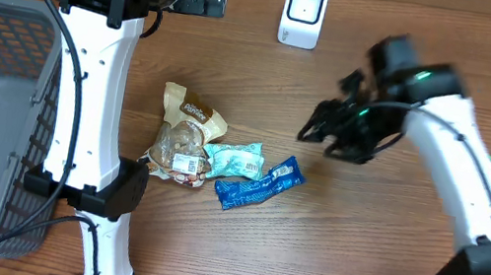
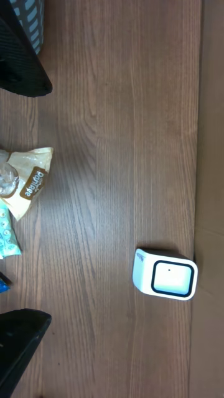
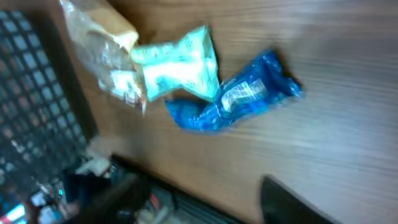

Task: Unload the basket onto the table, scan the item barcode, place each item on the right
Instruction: 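Move the right gripper toward the packets near the basket, then lower the right gripper onto the blue packet and close on it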

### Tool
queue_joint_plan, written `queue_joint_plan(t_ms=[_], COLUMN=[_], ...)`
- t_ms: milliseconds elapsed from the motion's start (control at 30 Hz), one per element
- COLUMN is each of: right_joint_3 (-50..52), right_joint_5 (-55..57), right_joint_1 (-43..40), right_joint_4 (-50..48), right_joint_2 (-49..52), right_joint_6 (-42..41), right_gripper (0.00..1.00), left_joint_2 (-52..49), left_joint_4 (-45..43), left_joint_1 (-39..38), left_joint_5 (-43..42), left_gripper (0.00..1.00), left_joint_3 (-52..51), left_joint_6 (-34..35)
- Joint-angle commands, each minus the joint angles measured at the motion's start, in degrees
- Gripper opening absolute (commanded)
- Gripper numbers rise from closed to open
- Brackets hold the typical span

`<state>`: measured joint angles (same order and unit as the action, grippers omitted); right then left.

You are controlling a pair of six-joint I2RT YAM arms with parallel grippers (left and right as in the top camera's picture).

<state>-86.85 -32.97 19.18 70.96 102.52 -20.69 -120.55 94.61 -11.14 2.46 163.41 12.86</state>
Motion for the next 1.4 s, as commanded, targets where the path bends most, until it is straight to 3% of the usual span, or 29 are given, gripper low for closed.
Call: queue_joint_plan(t_ms=[0,133,233,500,767,867,1067,1100,1167,1267,1367], right_joint_3=[9.1,18.3,23.1,27.4,25.6,25.3,25.2,24.3,21.0,17.1,18.5], right_joint_5=[-1.4,-0.7,4.0,10.1,12.9,13.7,14.1,13.5,12.2,11.3,8.7], right_joint_1=[5.2,10.3,12.7,13.0,3.5,0.5,-0.6,-0.7,-1.8,-4.5,-5.3], right_joint_4=[-8.7,-22.0,-29.6,-36.3,-38.8,-46.0,-55.0,-53.8,-45.6,-31.4,-27.6], right_joint_2=[0.0,0.0,0.0,0.1,0.1,0.1,0.1,0.0,-0.3,-0.7,-0.5], right_joint_6=[-10.1,-19.2,-24.6,-29.0,-19.5,-12.1,-8.0,-8.0,-11.3,-16.6,-18.6], right_gripper=[0.55,0.54,0.44,0.38,0.38,0.38,0.45,0.49,0.66,0.68,0.72], left_joint_2=[0.0,0.0,0.0,0.0,0.0,0.0,0.0,0.0,0.0,0.0,0.0], left_joint_4=[-0.2,-0.2,-0.2,-0.2,-0.2,-0.2,-0.2,-0.2,-0.2,-0.2,-0.2], left_joint_1=[0.2,0.3,0.2,0.2,0.2,0.2,0.2,0.2,0.2,0.2,0.2], left_joint_5=[0.9,0.9,0.9,0.9,0.9,0.9,0.9,0.9,0.9,0.9,0.9], left_gripper=[1.0,1.0,1.0,1.0,1.0,1.0,1.0,1.0,1.0,1.0,1.0], left_joint_3=[-0.2,-0.2,-0.2,-0.2,-0.2,-0.2,-0.2,-0.2,-0.2,-0.2,-0.2], left_joint_6=[-1.1,-1.1,-1.1,-1.1,-1.1,-1.1,-1.1,-1.1,-1.1,-1.1,-1.1])
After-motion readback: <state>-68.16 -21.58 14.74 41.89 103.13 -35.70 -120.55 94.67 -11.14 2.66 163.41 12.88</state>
